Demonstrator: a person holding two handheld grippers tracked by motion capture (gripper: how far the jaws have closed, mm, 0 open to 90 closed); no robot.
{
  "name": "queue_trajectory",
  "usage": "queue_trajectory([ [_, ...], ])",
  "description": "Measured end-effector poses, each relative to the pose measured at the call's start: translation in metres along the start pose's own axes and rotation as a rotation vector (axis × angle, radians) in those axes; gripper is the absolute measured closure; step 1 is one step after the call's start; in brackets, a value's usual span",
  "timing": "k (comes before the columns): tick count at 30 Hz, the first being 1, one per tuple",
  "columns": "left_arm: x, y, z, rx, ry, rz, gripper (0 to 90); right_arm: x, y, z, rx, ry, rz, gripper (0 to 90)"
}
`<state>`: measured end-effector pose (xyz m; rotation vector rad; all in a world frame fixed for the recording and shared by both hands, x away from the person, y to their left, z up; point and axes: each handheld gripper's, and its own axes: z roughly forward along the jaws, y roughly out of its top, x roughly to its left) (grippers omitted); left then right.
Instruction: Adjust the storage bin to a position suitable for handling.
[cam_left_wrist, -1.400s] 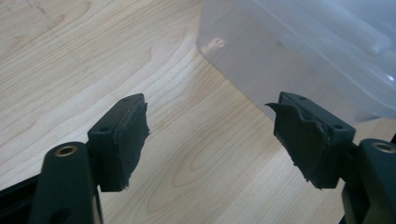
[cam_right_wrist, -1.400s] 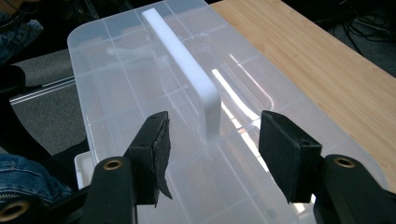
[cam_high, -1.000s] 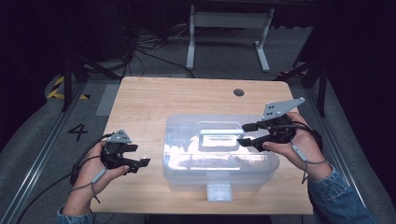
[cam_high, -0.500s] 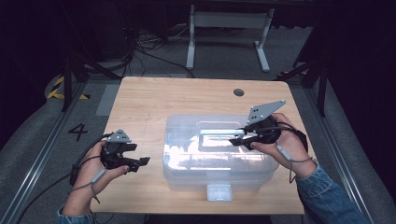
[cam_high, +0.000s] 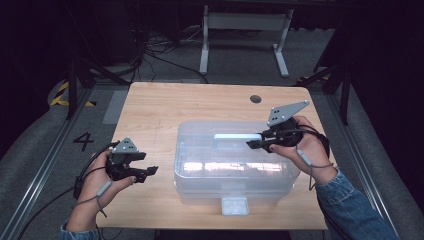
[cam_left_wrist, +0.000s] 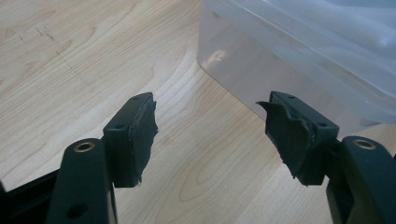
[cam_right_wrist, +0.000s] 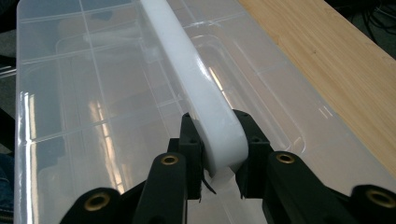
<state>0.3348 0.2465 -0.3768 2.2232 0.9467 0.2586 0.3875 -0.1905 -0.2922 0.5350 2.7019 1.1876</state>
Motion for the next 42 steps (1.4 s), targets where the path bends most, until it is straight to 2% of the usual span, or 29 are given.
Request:
queue_trajectory([
  [1,0.0,0.0,0.0,-0.005,0.0,-0.008,34.4,-0.002,0.002,0.0,0.002,0.005,0.009,75.7],
  [4,0.001,0.0,-0.002,-0.015,0.001,0.003,35.3,-0.009,0.007,-0.002,0.005,0.021,0.042,75.6],
  [7,-0.001,0.0,-0.003,-0.027,0.0,-0.013,35.7,-0.016,0.012,-0.003,0.005,0.034,0.065,75.6],
  [9,-0.002,0.001,-0.004,-0.031,-0.003,-0.009,36.8,-0.021,0.016,-0.004,0.006,0.04,0.084,75.6],
  [10,-0.001,0.001,-0.005,-0.045,0.001,0.007,37.1,-0.024,0.018,-0.004,0.009,0.045,0.092,75.5],
  [12,-0.003,0.002,-0.005,-0.045,-0.011,-0.007,39.8,-0.029,0.022,-0.005,0.021,0.058,0.108,75.5],
  [16,-0.004,0.003,-0.008,-0.062,-0.006,0.008,42.2,-0.036,0.026,-0.005,0.034,0.08,0.129,75.5],
  [18,-0.005,0.003,-0.008,-0.066,-0.008,-0.003,43.7,-0.037,0.027,-0.005,0.034,0.082,0.129,75.5],
  [21,-0.006,0.004,-0.009,-0.082,-0.031,0.001,47.4,-0.041,0.029,-0.005,0.039,0.093,0.141,75.5],
  [22,-0.007,0.004,-0.011,-0.08,-0.047,-0.007,52.3,-0.042,0.029,-0.004,0.04,0.096,0.146,75.6],
  [24,-0.011,0.004,-0.012,-0.101,-0.068,0.0,64.2,-0.045,0.031,-0.004,0.044,0.105,0.151,75.6],
  [25,-0.013,0.005,-0.014,-0.121,-0.101,0.013,79.0,-0.047,0.032,-0.004,0.047,0.11,0.156,75.6],
  [26,-0.013,0.005,-0.014,-0.121,-0.101,0.013,84.8,-0.048,0.032,-0.004,0.051,0.112,0.16,75.5],
  [27,-0.017,0.005,-0.016,-0.154,-0.137,0.019,89.3,-0.05,0.033,-0.004,0.05,0.116,0.161,75.5],
  [29,-0.019,0.005,-0.015,-0.164,-0.145,0.02,89.8,-0.05,0.033,-0.004,0.053,0.12,0.164,75.6],
  [31,-0.027,0.008,-0.015,-0.193,-0.177,0.029,90.0,-0.053,0.034,-0.004,0.053,0.127,0.169,75.6],
  [36,-0.039,0.01,-0.014,-0.2,-0.202,0.058,90.0,-0.057,0.035,-0.004,0.054,0.14,0.179,75.6],
  [42,-0.051,0.006,-0.005,-0.211,-0.267,0.087,90.0,-0.062,0.038,-0.003,0.063,0.154,0.197,75.6],
])
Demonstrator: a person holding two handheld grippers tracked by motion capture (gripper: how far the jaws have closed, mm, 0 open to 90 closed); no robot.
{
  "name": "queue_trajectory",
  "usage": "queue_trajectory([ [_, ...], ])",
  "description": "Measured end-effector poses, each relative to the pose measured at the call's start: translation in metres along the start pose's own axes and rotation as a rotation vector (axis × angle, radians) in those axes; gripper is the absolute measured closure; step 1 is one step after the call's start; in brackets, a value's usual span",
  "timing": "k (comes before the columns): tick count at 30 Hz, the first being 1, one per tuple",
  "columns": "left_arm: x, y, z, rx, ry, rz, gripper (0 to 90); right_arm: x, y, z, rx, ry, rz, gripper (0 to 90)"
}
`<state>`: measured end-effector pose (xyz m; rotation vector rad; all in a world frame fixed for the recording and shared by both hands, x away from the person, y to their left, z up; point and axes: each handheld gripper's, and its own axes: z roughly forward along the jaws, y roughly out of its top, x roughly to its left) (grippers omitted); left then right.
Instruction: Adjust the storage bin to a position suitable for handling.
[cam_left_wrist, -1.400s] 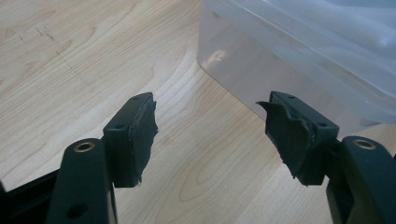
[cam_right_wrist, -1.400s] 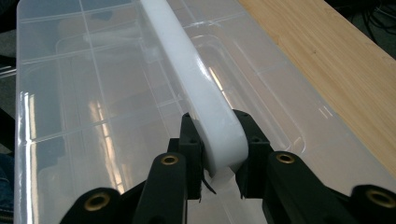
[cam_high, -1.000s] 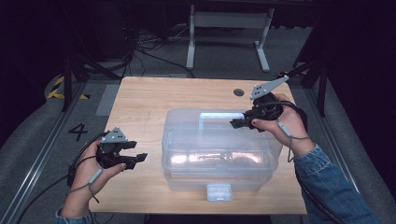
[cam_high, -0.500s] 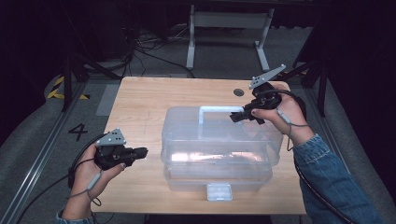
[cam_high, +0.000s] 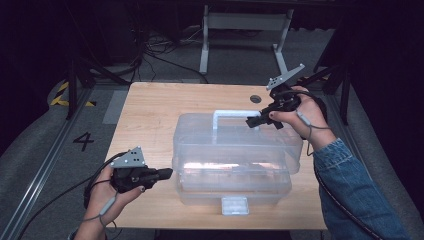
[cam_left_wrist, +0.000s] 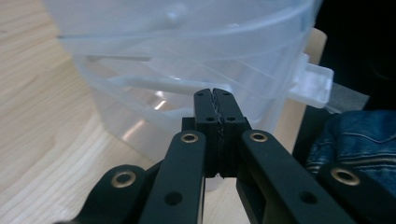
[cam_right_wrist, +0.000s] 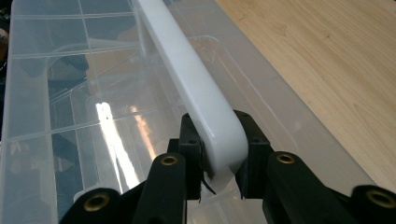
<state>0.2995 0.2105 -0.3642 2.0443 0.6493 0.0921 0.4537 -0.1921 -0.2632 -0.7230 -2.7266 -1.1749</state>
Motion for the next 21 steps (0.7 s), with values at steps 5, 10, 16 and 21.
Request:
queue_trajectory([
  [5,-0.003,0.0,0.007,-0.022,-0.013,0.003,90.0,-0.002,0.001,0.0,0.002,0.006,0.005,75.6],
  [10,-0.005,0.001,0.013,-0.061,-0.014,-0.007,90.0,-0.004,0.002,0.0,0.002,0.011,0.001,75.6],
  [16,-0.008,0.003,0.016,-0.145,-0.007,-0.015,90.0,-0.003,0.001,0.0,0.001,0.008,0.005,75.5],
  [21,-0.007,0.003,0.019,-0.171,0.003,-0.033,90.0,-0.003,0.002,0.0,0.0,0.011,0.004,75.6],
])
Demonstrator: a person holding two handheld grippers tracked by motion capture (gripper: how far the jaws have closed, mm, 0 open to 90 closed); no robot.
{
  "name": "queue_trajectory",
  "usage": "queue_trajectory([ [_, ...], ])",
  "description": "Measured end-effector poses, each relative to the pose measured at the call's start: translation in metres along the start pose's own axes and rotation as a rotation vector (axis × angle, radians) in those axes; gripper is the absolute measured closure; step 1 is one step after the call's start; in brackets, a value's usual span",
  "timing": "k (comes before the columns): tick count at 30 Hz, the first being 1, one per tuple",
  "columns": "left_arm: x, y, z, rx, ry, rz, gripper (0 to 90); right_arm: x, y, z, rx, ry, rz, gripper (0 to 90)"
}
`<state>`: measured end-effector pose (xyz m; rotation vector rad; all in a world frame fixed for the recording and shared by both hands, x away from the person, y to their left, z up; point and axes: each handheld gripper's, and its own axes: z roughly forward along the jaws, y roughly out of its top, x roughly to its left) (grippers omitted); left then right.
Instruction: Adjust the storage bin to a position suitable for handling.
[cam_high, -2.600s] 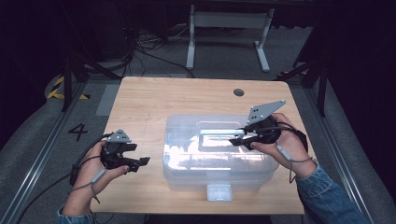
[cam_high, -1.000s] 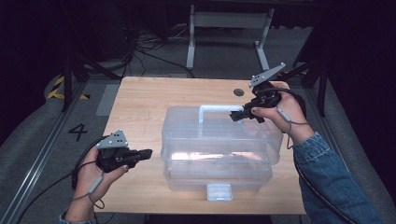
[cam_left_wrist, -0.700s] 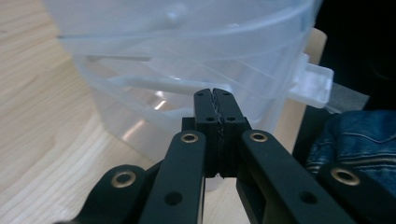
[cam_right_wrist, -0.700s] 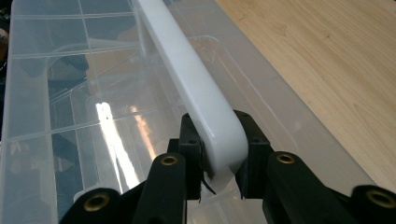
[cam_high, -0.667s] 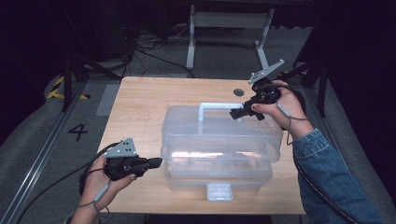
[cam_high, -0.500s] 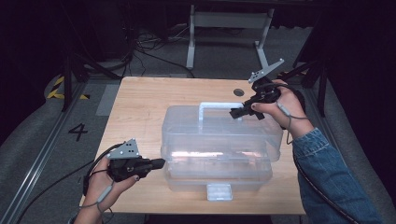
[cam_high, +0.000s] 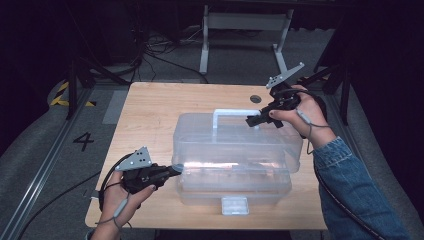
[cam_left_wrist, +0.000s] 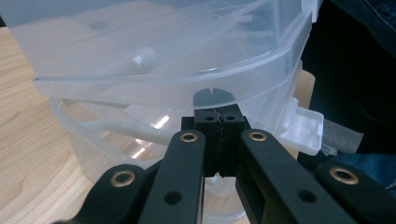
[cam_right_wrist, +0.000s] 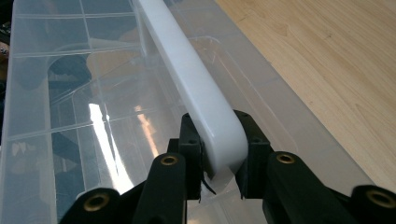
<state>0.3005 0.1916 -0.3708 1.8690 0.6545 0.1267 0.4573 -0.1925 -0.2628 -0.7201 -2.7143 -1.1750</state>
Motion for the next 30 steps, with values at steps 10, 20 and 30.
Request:
queue_trajectory([
  [10,-0.001,0.003,0.002,-0.013,0.007,0.013,90.0,0.003,-0.002,-0.006,-0.048,-0.032,-0.011,66.1],
  [20,0.0,0.009,0.001,-0.034,0.026,0.027,90.0,0.017,-0.009,-0.044,-0.245,-0.111,-0.02,53.0],
  [30,0.001,0.016,0.0,-0.052,0.052,0.046,90.0,0.027,-0.036,-0.077,-0.32,-0.187,-0.019,52.5],
])
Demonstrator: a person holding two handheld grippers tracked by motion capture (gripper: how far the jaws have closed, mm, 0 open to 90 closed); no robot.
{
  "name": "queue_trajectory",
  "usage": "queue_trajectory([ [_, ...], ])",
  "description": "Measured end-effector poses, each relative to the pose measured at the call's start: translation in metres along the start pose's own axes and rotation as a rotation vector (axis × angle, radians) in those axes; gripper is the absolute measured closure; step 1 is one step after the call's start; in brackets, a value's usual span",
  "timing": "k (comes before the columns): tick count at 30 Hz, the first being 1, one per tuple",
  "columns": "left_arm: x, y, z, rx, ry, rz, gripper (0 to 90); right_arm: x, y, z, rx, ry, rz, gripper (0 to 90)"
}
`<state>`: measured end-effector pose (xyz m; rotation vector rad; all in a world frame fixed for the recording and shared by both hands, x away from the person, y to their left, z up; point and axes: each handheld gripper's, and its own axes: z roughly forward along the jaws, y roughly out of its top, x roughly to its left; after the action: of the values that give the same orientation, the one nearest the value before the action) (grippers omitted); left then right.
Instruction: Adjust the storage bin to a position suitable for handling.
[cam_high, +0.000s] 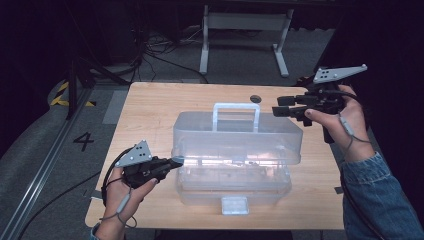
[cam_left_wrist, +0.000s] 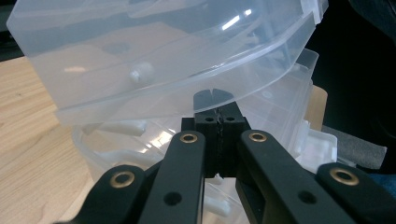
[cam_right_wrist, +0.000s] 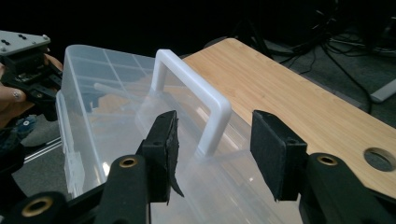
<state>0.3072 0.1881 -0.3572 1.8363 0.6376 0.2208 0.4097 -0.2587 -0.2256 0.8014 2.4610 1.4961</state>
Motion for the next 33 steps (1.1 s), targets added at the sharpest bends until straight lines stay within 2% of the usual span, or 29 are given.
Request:
queue_trajectory([
  [2,0.0,0.001,0.0,-0.003,-0.001,-0.011,90.0,0.001,-0.004,-0.007,-0.012,-0.007,0.0,52.5],
  [8,0.001,0.005,0.0,-0.015,0.01,-0.004,90.0,0.007,-0.014,-0.03,-0.057,-0.018,-0.002,53.0],
  [16,0.001,0.014,-0.001,-0.038,0.015,0.006,90.0,0.019,-0.036,-0.047,-0.056,-0.041,-0.021,52.5],
  [20,0.002,0.015,0.0,-0.047,0.017,0.006,90.0,0.025,-0.05,-0.054,-0.056,-0.072,-0.032,51.5],
  [21,0.002,0.015,0.0,-0.046,0.016,0.001,90.0,0.028,-0.059,-0.058,-0.06,-0.092,-0.039,50.4],
  [22,0.002,0.015,0.0,-0.046,0.017,0.0,90.0,0.028,-0.059,-0.058,-0.06,-0.092,-0.039,50.4],
  [25,0.002,0.016,0.0,-0.049,0.021,-0.001,90.0,0.032,-0.074,-0.062,-0.06,-0.142,-0.061,49.3],
  [28,0.003,0.017,0.0,-0.048,0.02,0.0,90.0,0.034,-0.092,-0.066,-0.059,-0.177,-0.058,49.0],
  [30,0.003,0.017,0.0,-0.051,0.019,-0.002,90.0,0.034,-0.096,-0.066,-0.057,-0.182,-0.059,49.0],
  [31,0.003,0.017,0.0,-0.052,0.021,-0.003,90.0,0.033,-0.106,-0.065,-0.044,-0.2,-0.06,48.4],
  [33,0.003,0.017,0.0,-0.054,0.02,-0.005,90.0,0.033,-0.111,-0.063,-0.041,-0.206,-0.059,48.1],
])
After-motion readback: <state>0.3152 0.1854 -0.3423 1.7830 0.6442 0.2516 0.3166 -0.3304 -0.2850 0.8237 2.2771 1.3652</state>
